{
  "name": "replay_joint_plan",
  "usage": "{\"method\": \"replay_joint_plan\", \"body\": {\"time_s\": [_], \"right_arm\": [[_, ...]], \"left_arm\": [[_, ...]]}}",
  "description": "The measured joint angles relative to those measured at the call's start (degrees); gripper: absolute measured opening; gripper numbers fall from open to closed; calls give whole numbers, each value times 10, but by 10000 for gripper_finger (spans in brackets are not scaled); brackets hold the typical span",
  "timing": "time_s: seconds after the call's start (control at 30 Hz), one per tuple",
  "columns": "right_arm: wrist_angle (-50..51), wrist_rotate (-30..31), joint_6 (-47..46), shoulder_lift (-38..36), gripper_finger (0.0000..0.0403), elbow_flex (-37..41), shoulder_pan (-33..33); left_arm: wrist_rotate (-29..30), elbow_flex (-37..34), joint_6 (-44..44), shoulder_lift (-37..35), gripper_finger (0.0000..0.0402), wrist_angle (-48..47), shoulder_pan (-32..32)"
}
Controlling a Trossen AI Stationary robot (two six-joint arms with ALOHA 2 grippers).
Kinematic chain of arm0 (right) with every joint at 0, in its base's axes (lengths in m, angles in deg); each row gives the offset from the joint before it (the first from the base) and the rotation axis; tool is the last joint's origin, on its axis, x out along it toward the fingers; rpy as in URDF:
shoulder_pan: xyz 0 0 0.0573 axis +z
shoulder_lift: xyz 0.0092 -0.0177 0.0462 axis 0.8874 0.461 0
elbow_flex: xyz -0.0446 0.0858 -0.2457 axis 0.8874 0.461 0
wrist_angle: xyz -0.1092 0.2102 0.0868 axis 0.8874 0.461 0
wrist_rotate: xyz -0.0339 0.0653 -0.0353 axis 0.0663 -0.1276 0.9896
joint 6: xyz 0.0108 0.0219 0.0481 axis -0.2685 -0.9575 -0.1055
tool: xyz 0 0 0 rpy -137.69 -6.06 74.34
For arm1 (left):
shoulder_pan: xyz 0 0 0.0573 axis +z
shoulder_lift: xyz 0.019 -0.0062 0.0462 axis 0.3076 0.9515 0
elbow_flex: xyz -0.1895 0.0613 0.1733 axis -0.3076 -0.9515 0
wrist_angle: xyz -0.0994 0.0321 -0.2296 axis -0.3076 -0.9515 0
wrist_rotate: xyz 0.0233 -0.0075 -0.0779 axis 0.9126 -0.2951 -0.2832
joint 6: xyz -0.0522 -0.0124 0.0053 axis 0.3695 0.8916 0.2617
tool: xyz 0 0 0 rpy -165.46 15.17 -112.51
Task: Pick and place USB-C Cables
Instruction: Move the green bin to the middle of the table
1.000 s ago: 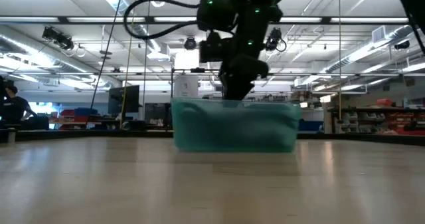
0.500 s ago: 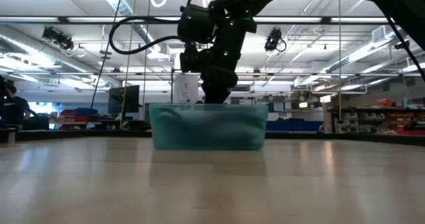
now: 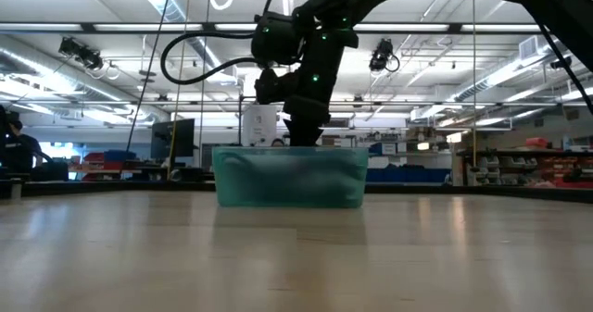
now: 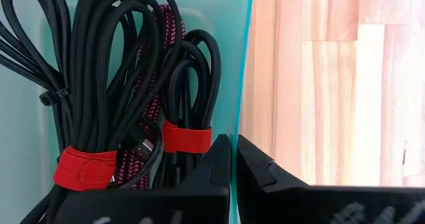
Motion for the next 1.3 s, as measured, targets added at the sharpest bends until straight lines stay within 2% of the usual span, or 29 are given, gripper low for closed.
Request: {"method": "replay_joint_plan", "body": {"time_s": [1.13,1.3], "right_arm": [[-9,-4,-15,1,7,0,14],[-12,-5,-20,1,24,0,14]], "left_arm": [[0,0,1,0,172,0,0],[0,0,1,0,172,1,0]]}}
